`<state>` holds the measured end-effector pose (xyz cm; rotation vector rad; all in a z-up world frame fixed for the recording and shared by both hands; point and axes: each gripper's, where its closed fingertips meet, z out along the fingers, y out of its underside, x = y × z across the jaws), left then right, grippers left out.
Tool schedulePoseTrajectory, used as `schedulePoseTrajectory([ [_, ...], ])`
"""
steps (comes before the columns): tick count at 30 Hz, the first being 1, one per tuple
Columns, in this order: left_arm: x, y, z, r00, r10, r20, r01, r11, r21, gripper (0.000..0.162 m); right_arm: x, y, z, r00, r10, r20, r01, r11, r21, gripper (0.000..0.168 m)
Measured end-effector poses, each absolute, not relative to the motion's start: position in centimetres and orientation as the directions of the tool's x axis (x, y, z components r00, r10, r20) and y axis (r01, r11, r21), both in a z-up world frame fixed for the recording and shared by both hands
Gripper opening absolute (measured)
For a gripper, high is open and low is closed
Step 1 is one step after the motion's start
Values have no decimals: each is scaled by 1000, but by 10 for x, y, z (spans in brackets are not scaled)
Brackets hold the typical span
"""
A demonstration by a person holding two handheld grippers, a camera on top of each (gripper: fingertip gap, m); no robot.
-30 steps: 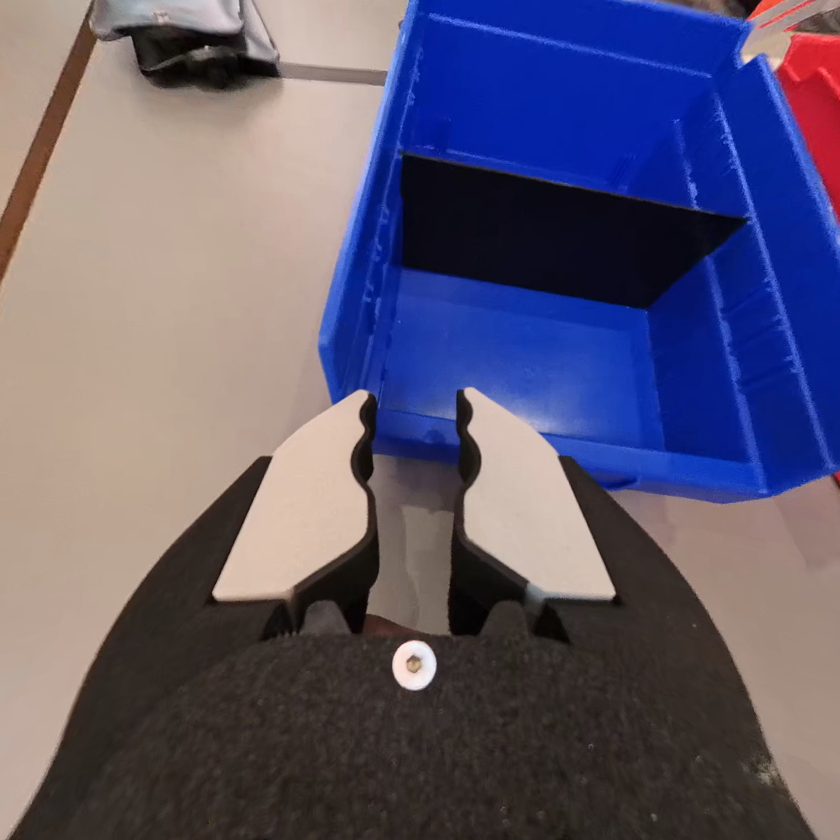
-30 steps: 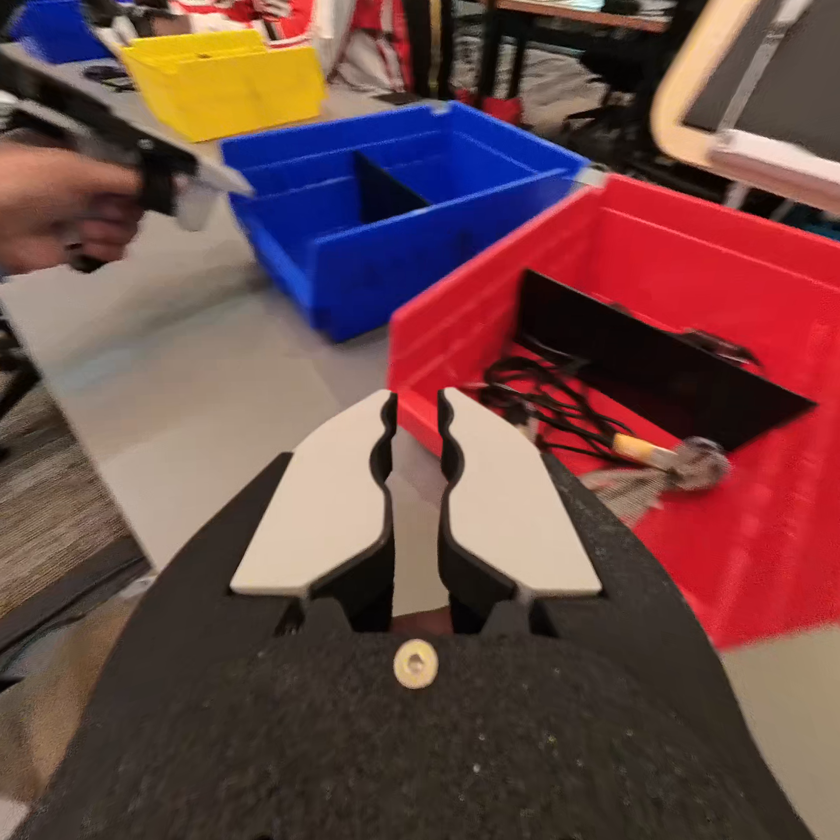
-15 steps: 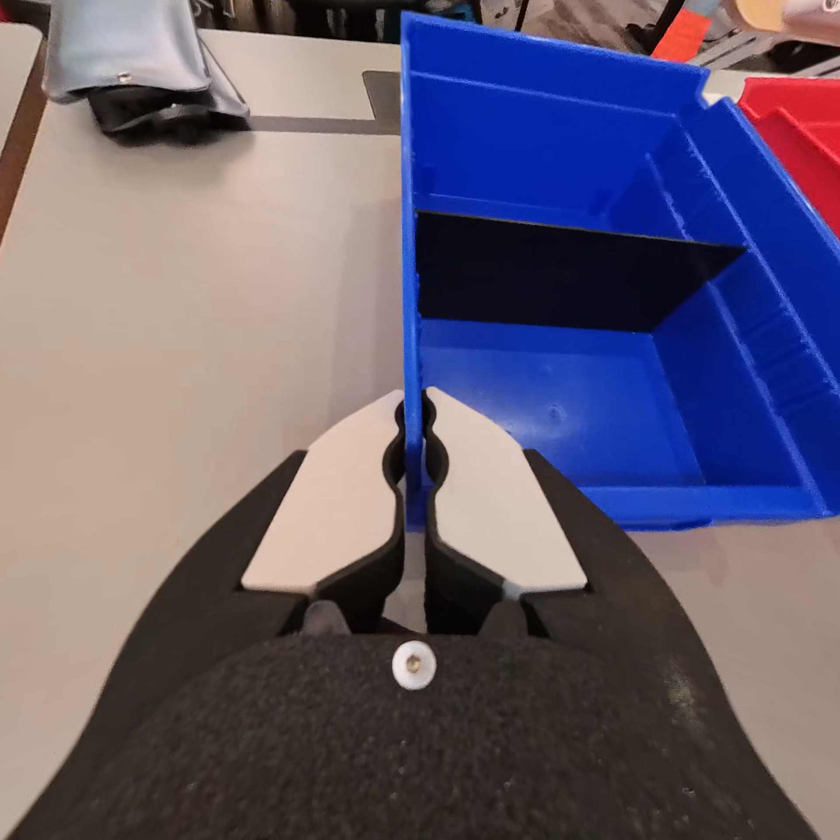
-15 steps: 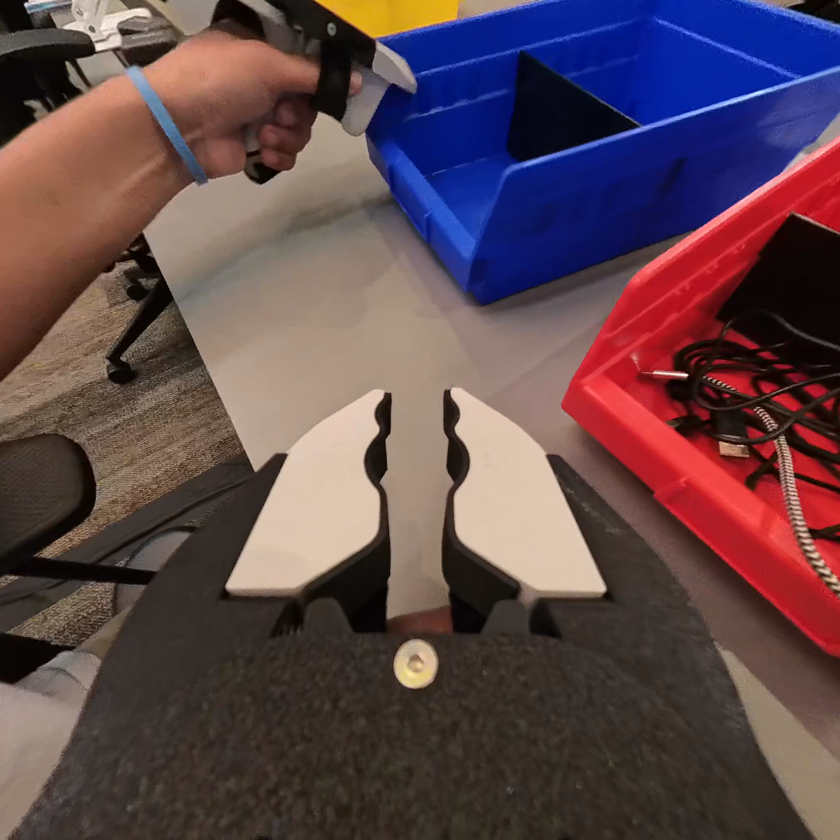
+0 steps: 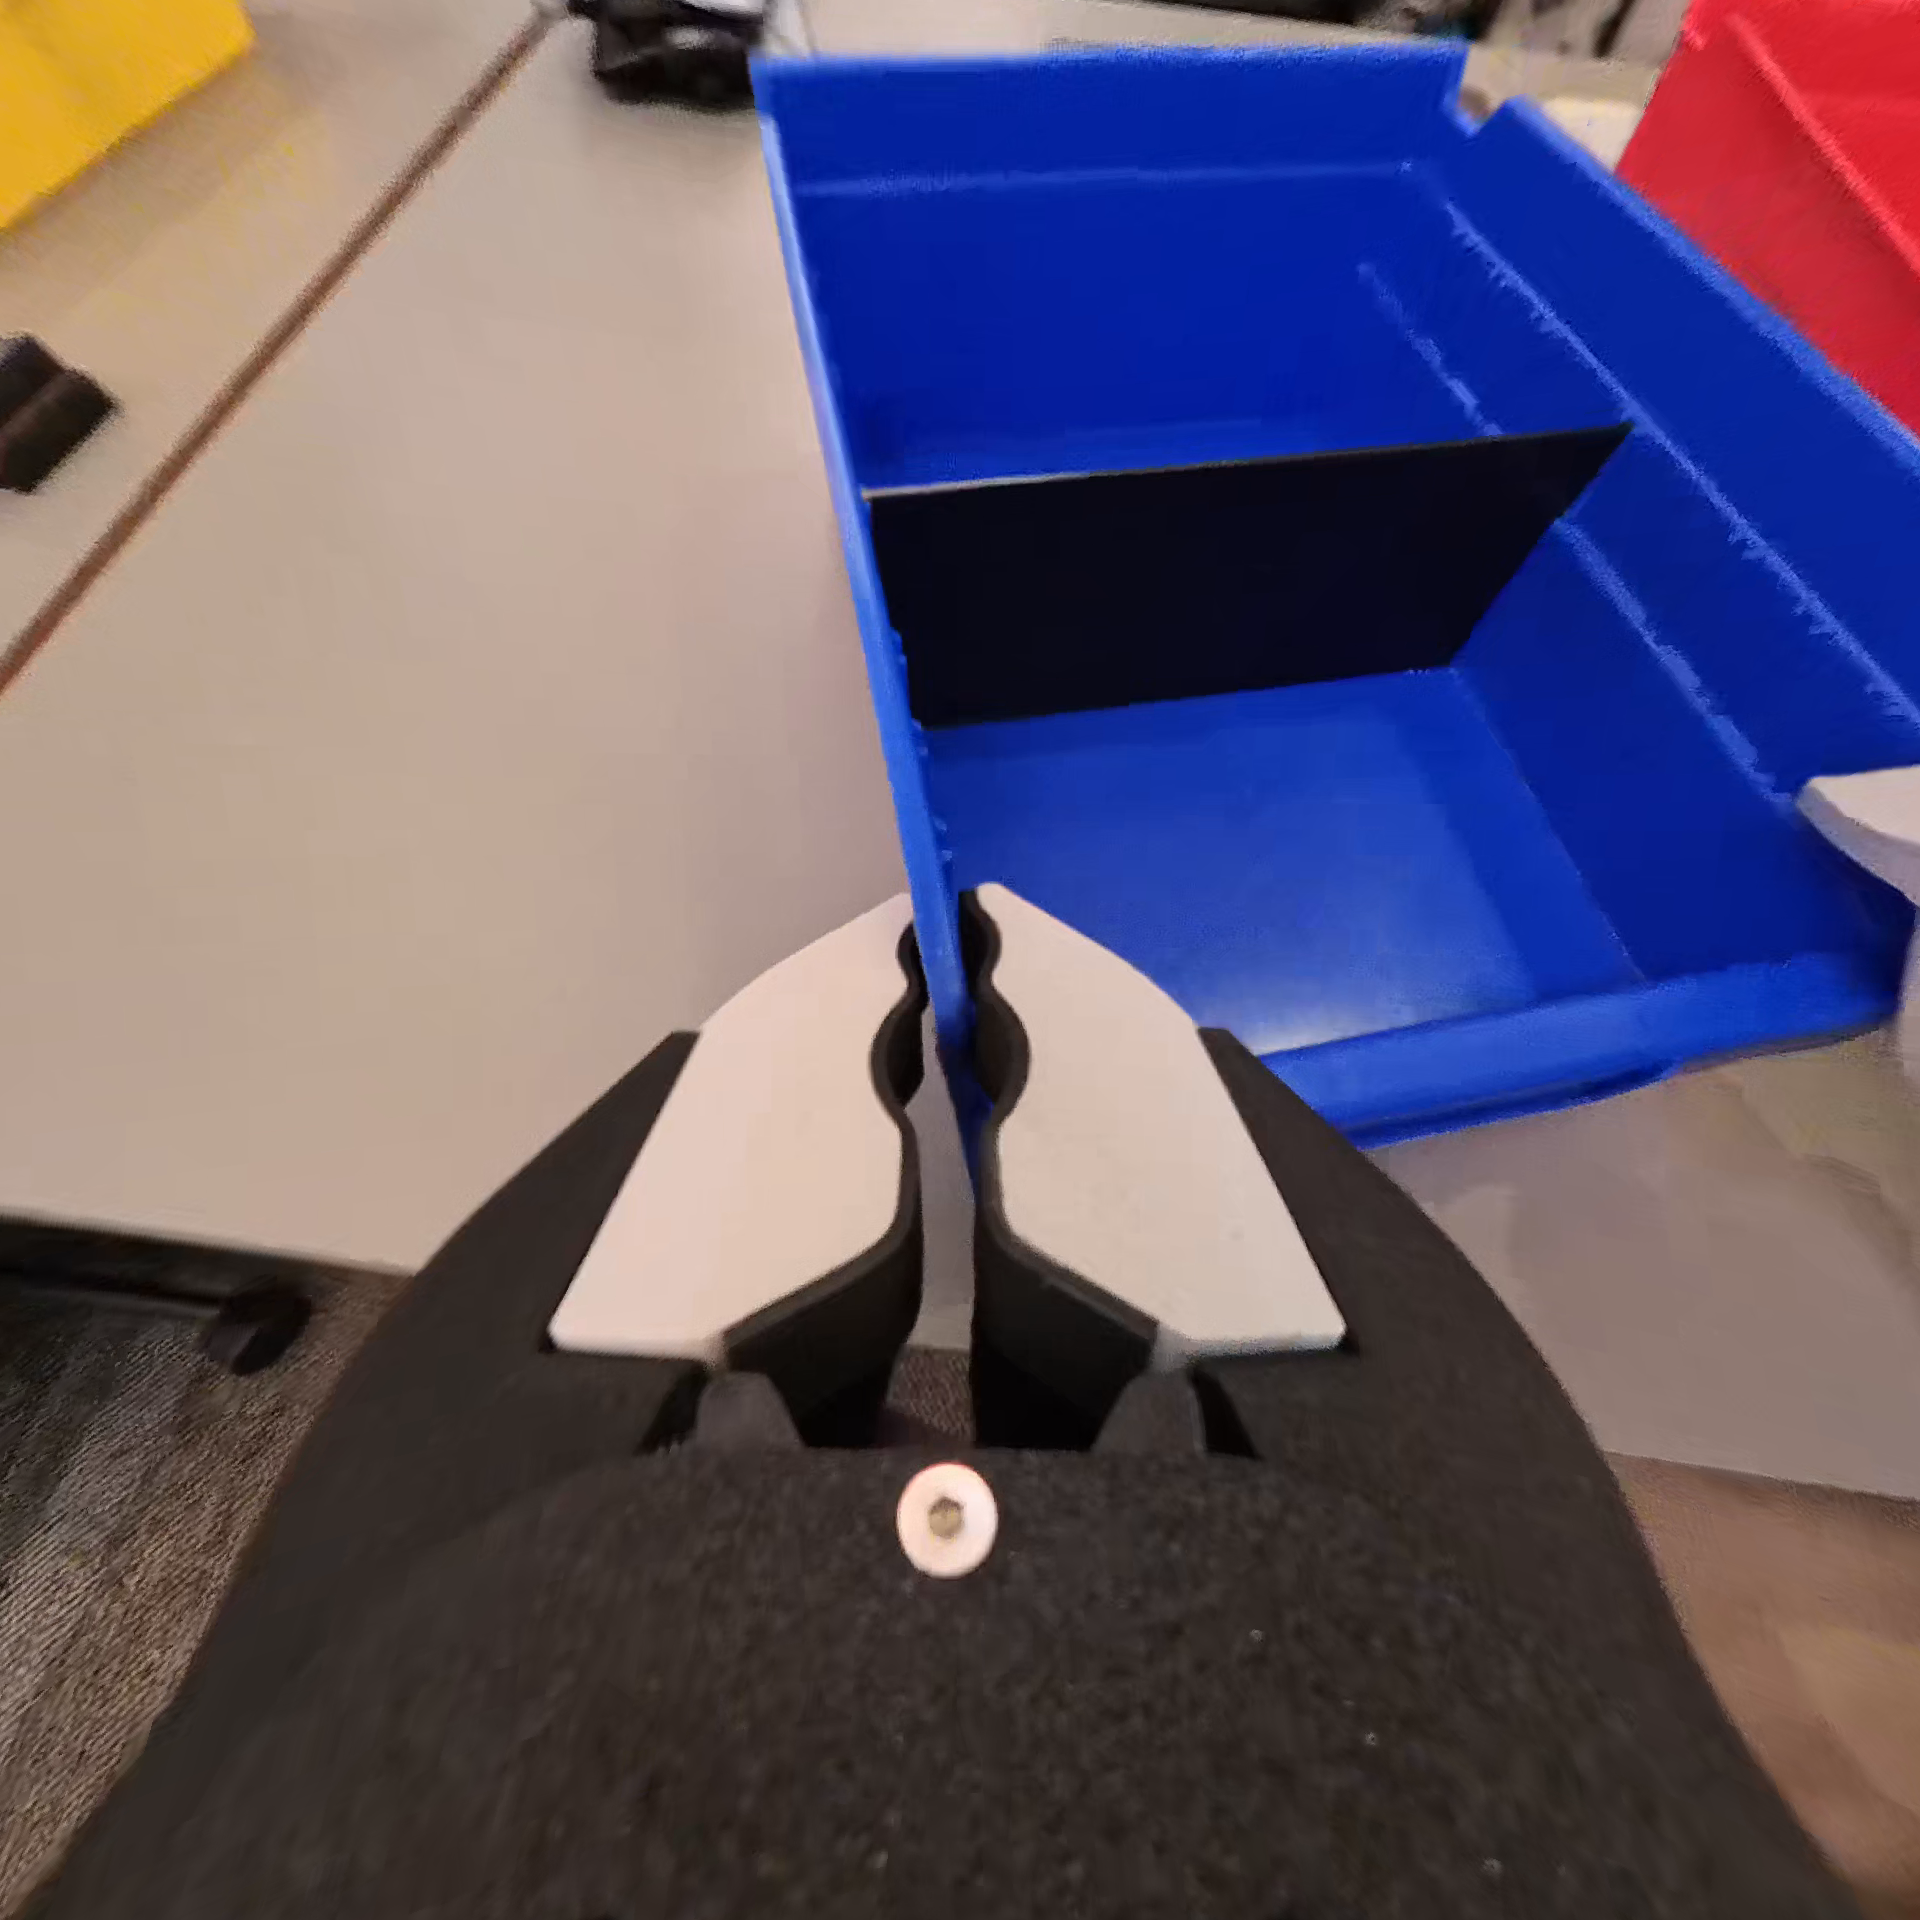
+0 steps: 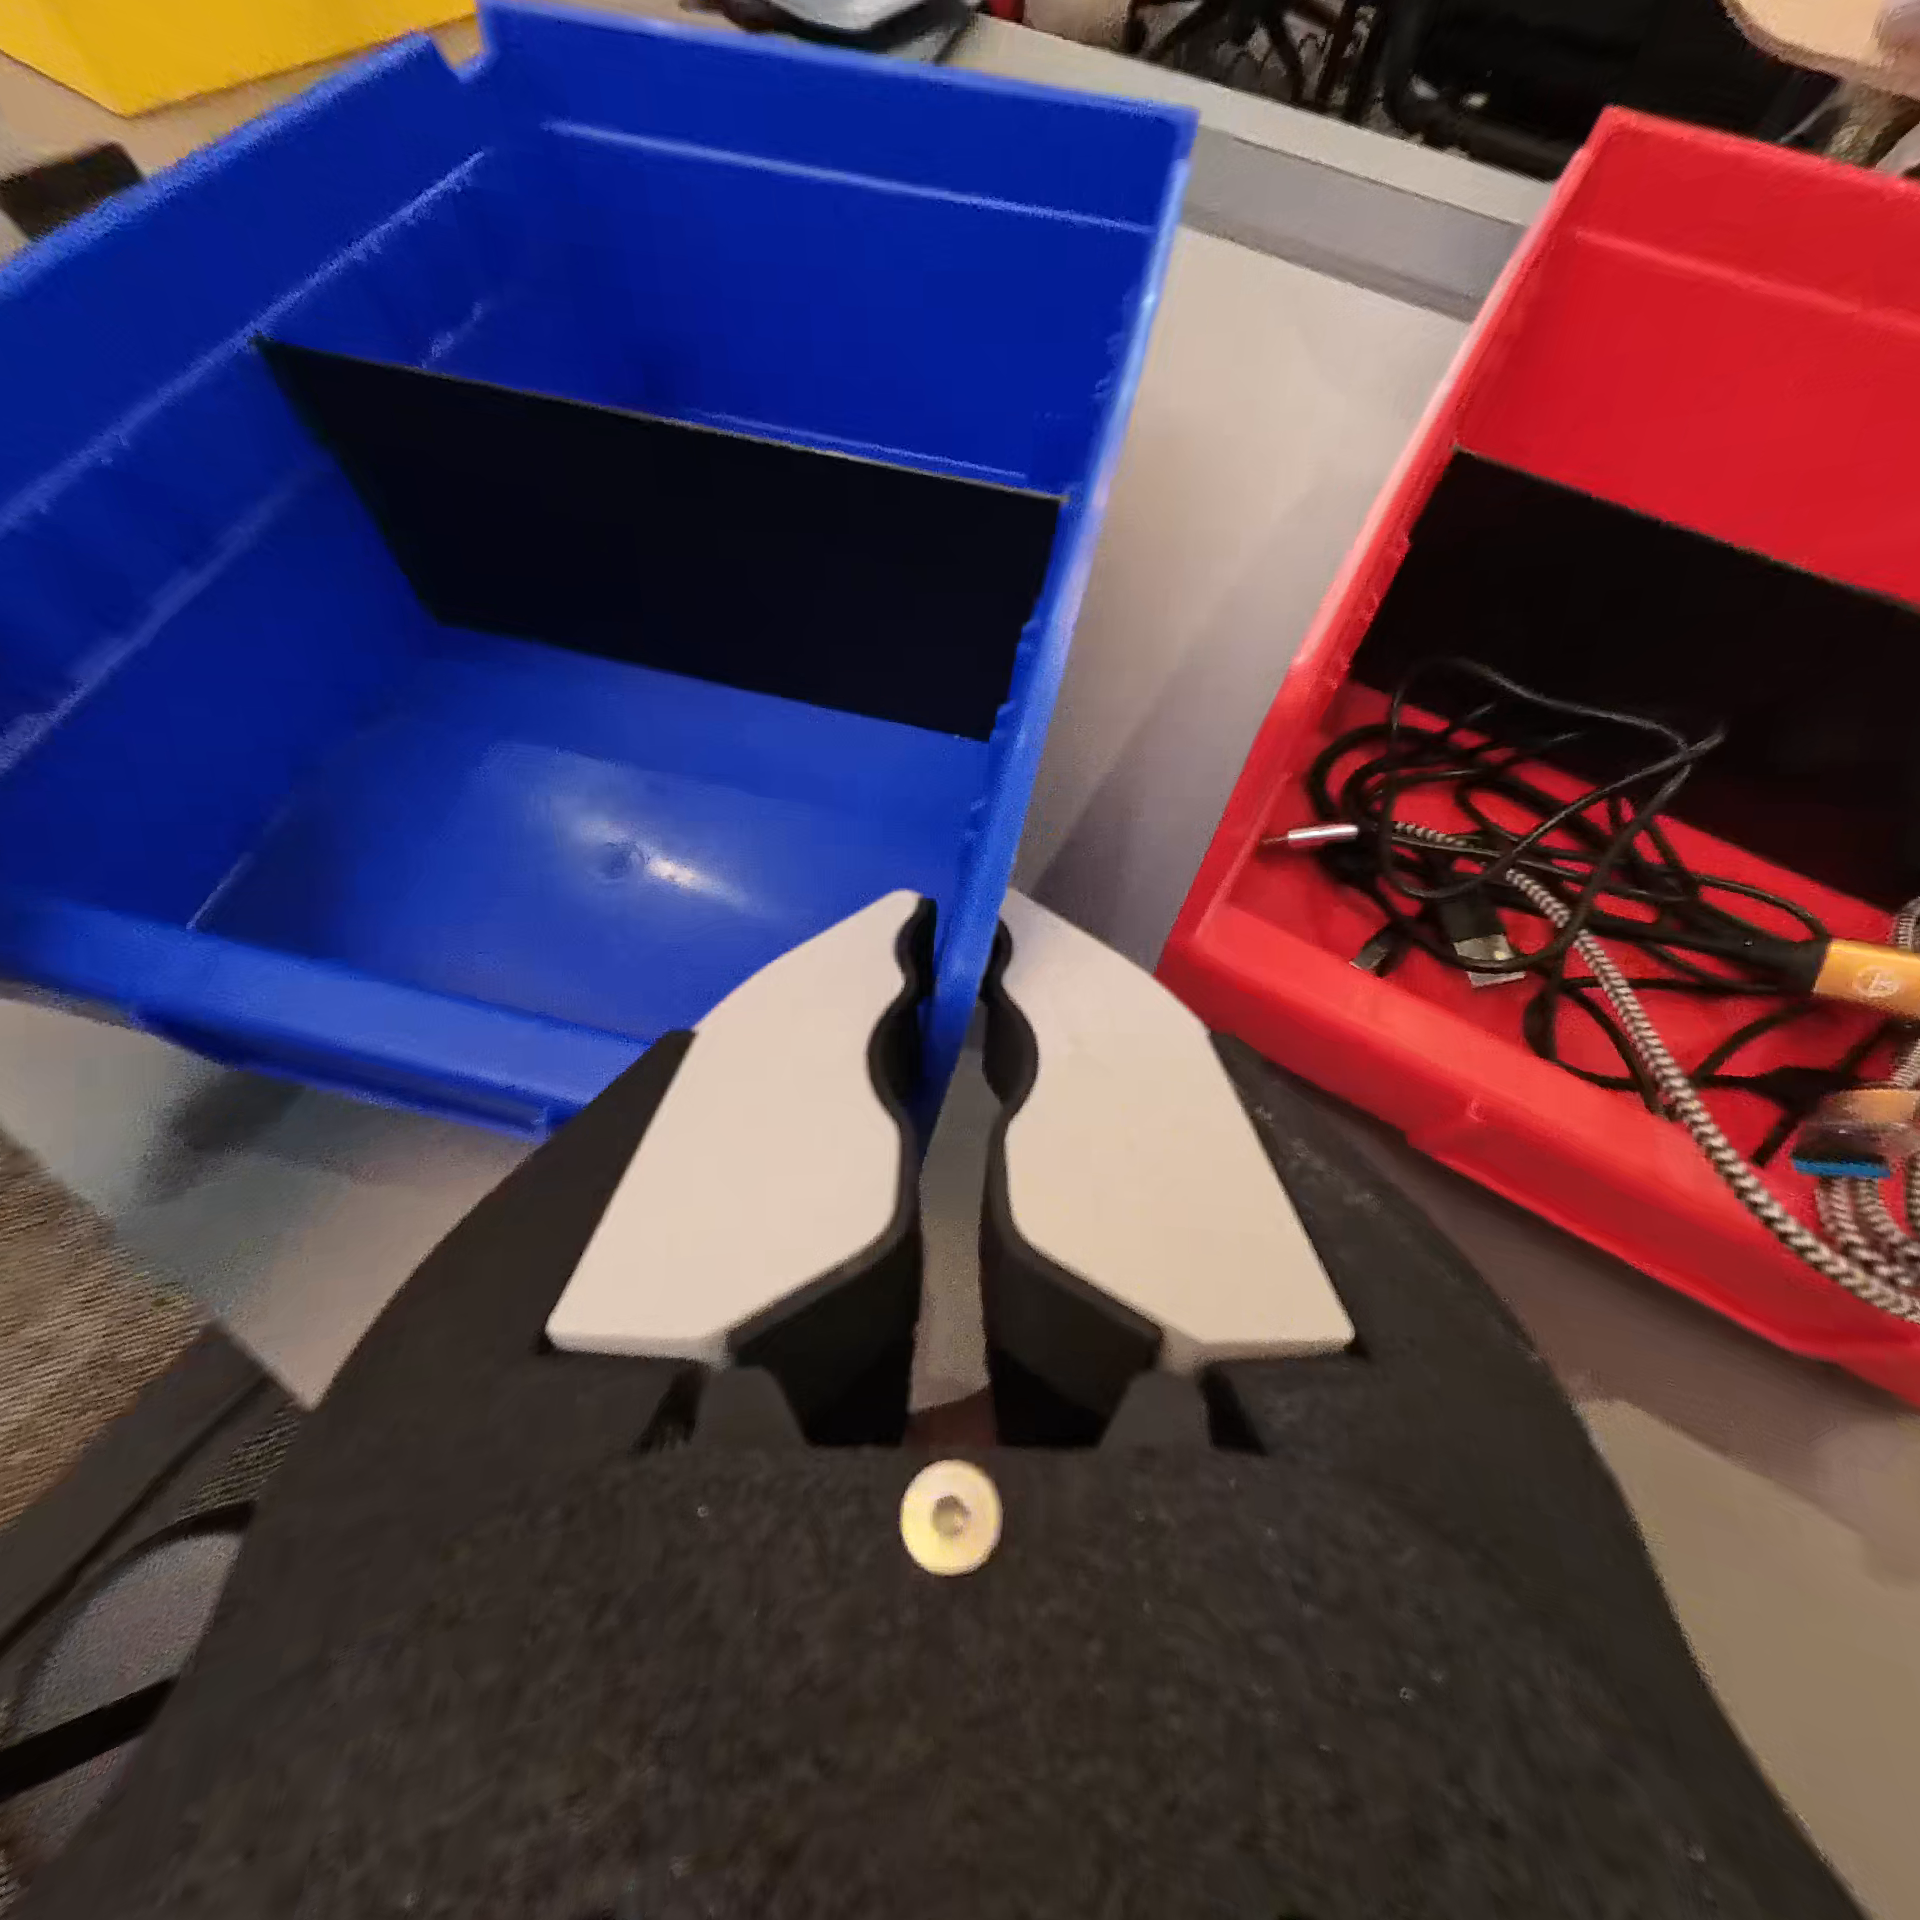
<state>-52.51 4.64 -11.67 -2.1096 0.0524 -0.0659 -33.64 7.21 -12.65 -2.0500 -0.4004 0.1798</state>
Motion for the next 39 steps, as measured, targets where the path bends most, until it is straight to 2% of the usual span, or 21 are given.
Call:
schedulePoseTrajectory([
  [3,-519,32,-83,1000,-7,-27,-27,-414,-910,4,-332,62,-106,932,361,-30,148,-455,-878,5],
  [7,-488,36,-24,999,-16,-29,-32,-276,-961,3,-302,56,-58,944,325,-49,73,-353,-933,5],
  [12,-392,59,34,972,-203,-122,-150,-128,-980,4,-206,55,10,983,183,-14,26,-211,-977,5],
  [14,-344,65,50,950,-263,-169,-196,-80,-977,4,-158,52,26,992,103,-68,-47,-192,-980,4],
  [17,-268,77,59,912,-376,-165,-201,-58,-978,5,-85,45,40,999,-3,-54,-54,-176,-983,4],
  [20,-179,81,43,851,-501,-158,-227,-81,-970,6,0,32,32,997,-74,34,16,-230,-973,5],
  [22,-121,72,19,803,-569,-174,-270,-88,-959,6,54,18,16,996,-43,76,62,-267,-962,7],
  [24,-68,58,-6,751,-636,-179,-309,-98,-946,9,107,5,-9,998,-44,47,32,-297,-954,6],
  [28,14,49,-49,702,-679,-214,-370,-91,-925,12,190,-4,-72,983,-179,-47,-111,-367,-923,3],
  [31,50,60,-77,695,-690,-200,-381,-117,-917,11,224,-5,-97,975,-200,-93,-161,-358,-920,4],
  [39,77,62,-128,661,-748,-61,-361,-246,-900,17,260,19,-132,990,-141,4,-55,-415,-908,4],
])
